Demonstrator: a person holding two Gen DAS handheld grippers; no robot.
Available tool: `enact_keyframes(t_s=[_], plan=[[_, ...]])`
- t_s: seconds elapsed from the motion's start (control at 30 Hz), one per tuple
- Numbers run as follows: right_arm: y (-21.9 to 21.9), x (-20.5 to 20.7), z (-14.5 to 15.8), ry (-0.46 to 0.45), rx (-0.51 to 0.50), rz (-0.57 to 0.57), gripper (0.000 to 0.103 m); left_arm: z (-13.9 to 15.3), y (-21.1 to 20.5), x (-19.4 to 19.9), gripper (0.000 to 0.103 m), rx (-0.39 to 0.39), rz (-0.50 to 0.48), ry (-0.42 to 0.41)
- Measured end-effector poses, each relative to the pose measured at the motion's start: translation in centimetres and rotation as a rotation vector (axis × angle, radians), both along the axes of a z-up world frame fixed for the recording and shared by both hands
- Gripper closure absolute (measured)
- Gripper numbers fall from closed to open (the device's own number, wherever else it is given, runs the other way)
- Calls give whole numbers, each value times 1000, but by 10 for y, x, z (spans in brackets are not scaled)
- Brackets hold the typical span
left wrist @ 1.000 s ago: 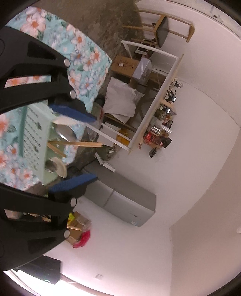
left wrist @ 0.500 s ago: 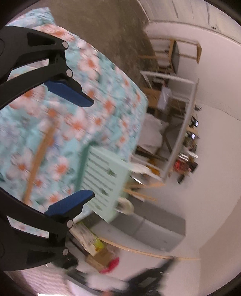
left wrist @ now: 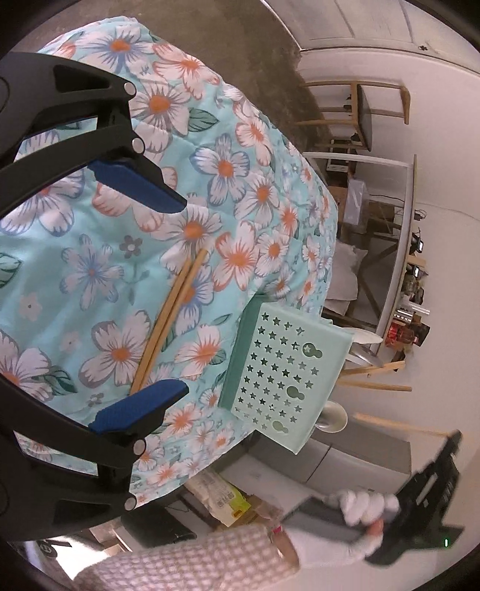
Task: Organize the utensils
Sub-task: 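Open the right tool over the holder while the left tool returns to the quilt chopsticks, then close the left tool on the last wooden chopsticks on the quilt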
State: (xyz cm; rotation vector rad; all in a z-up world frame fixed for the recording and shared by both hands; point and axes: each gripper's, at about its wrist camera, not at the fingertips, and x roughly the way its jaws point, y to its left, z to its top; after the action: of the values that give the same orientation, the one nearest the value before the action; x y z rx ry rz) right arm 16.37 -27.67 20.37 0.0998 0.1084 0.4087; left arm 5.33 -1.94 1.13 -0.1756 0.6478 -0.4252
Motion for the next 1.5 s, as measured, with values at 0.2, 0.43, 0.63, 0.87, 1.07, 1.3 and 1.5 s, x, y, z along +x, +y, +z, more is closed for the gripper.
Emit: enact_keyframes(t_s=[0.2, 0.43, 0.63, 0.87, 1.07, 1.3, 1.5], plan=[[-7, 28, -41, 137, -40, -42, 96, -1, 2, 1, 15, 10, 7, 6], [-27, 16, -45, 154, -8, -74, 81, -6, 0, 7, 15, -3, -3, 41], [-49, -9, -40, 135, 58, -90, 77, -10, -7, 10, 15, -7, -17, 61], [-53, -42, -51, 182, 77, -44, 76, -8, -6, 10, 15, -3, -12, 59], [-32, -65, -93, 328, 98, 77, 67, -7, -2, 8, 16, -23, -19, 79], [2, -65, -172, 605, 110, 130, 67, -15, -1, 15, 41, -146, -74, 171], [9, -64, -200, 726, 108, 126, 67, -36, -5, 28, 54, -352, -122, 323]])
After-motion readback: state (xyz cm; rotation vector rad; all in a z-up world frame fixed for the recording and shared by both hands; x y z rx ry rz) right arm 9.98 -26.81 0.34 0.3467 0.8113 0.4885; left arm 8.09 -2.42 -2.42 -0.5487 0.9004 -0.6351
